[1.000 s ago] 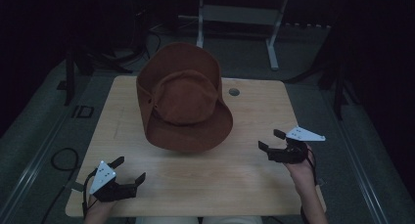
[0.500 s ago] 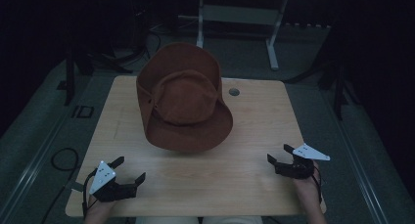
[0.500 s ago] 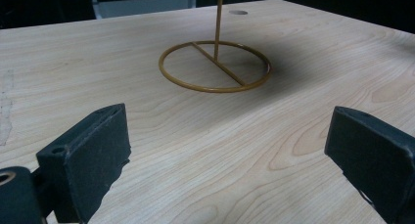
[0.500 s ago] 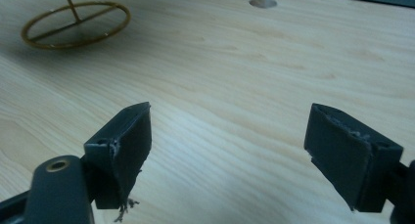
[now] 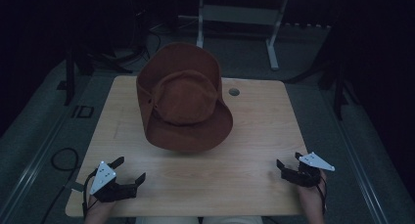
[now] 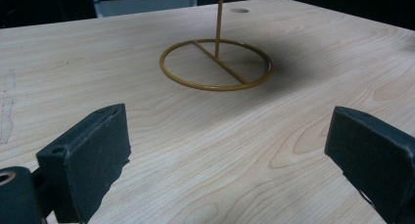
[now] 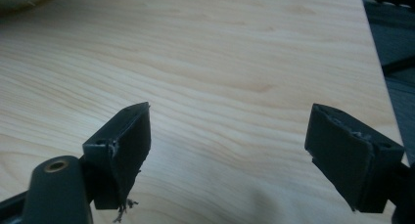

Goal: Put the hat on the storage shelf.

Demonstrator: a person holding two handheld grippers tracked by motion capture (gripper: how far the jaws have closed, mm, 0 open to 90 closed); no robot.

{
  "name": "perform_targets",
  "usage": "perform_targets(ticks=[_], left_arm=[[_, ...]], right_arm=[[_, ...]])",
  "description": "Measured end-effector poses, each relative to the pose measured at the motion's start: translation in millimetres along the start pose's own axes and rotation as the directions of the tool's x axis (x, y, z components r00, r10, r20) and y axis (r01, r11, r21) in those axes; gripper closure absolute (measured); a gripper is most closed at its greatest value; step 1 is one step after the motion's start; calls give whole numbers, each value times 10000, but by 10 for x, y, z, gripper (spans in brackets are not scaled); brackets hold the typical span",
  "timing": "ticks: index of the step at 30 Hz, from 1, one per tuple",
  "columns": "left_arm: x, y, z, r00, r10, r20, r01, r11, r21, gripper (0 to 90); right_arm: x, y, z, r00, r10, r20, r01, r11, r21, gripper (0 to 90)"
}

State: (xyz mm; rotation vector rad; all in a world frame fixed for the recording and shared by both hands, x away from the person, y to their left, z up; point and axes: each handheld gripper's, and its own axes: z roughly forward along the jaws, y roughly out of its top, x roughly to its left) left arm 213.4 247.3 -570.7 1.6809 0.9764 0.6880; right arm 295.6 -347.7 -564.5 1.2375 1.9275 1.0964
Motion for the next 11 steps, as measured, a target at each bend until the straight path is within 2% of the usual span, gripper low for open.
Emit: perform_targets(ticks=[6,11], left_arm=[[-7,-15,12,9998,109,-173,-106,9999,135,37],[-3,-17,10,9998,74,-169,-72,9999,108,37]], right_arm=[[-5,-30,11,9977,-36,680,38,10000,-24,171],[-13,-37,23,9971,-58,756,55,10000,44,171]])
